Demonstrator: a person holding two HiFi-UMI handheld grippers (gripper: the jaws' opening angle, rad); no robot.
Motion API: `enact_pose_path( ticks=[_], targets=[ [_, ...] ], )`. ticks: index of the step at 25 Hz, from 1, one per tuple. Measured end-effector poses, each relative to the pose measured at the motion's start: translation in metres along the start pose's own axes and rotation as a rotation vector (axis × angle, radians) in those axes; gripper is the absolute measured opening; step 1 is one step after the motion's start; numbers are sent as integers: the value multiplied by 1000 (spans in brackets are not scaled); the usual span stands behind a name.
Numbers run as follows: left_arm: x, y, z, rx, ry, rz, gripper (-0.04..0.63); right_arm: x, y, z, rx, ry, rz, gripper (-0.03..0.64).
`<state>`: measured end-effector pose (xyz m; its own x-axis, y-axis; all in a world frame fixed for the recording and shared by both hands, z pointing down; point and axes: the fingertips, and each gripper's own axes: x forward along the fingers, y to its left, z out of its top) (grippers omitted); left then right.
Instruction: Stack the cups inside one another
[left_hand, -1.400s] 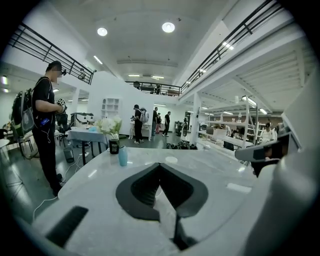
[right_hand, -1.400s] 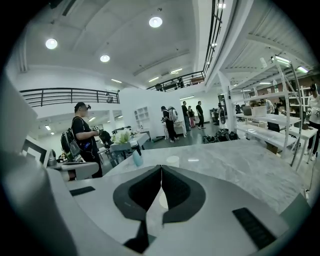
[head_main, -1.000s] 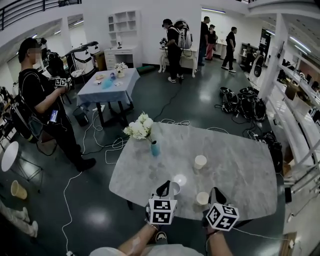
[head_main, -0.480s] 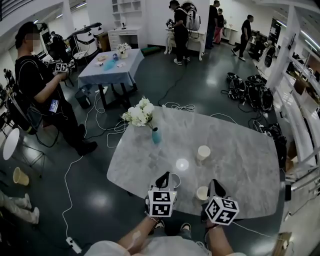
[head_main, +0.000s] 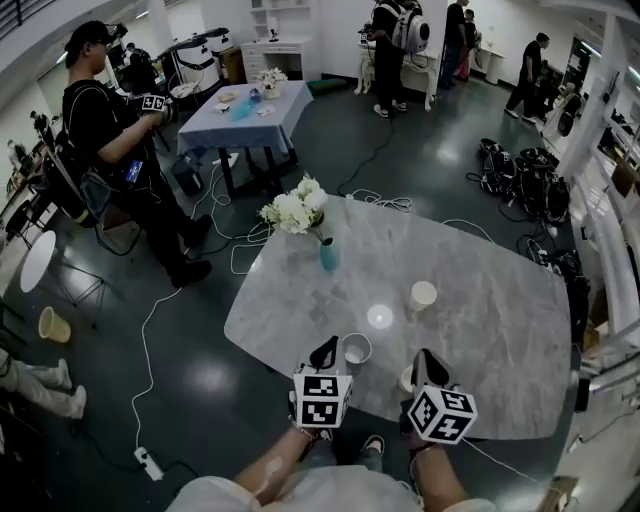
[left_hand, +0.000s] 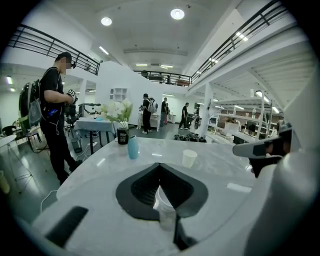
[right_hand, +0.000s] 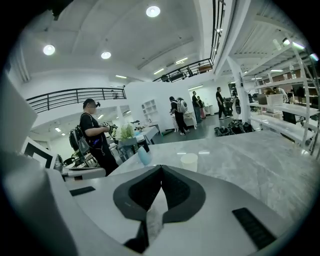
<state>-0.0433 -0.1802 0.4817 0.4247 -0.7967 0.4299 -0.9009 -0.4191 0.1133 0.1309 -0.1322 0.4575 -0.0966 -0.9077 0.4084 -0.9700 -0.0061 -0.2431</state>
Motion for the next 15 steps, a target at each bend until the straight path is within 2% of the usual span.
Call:
enact_pose_path(
  ticks=[8,15],
  targets=[
    [-22,26,-28,-35,41,91,-5,17,37,-25,-30,76,115,8],
    [-33,32,-70,-73,101,142,-5,23,65,-73,-67,178,214,8]
  ],
)
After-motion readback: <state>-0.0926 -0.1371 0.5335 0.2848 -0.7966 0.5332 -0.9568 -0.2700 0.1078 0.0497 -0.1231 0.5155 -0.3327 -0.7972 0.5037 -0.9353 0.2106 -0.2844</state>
